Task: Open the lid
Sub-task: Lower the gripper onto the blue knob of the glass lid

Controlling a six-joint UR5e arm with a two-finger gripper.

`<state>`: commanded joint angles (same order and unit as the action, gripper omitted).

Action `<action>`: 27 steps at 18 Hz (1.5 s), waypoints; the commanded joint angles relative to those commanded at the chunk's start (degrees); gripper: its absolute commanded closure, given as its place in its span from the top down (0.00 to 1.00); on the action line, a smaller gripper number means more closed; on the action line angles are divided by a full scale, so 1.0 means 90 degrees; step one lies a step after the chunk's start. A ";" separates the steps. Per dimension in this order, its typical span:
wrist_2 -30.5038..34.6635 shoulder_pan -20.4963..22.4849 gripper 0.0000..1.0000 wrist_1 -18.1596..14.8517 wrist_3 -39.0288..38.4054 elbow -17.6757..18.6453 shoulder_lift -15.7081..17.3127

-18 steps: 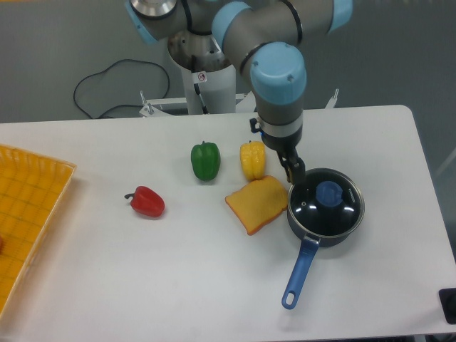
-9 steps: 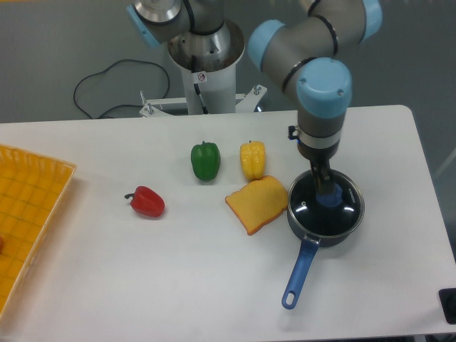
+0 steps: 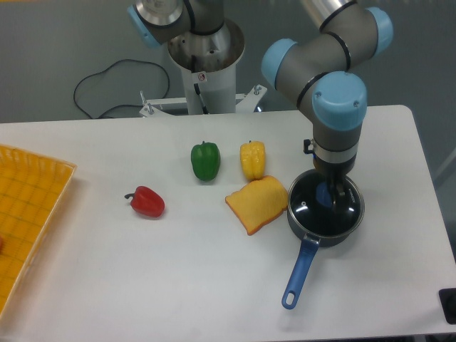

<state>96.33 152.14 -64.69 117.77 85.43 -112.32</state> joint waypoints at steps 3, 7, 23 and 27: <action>-0.0068 0.0000 1.00 0.0020 0.0000 -0.0039 0.0010; -0.0127 -0.0010 1.00 0.0020 0.0010 -0.0107 0.0020; -0.0068 0.0029 1.00 0.0020 -0.0019 0.0127 -0.0146; -0.0117 0.0088 1.00 -0.0019 -0.0039 0.0127 -0.0225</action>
<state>95.27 152.93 -64.86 117.42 86.57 -114.34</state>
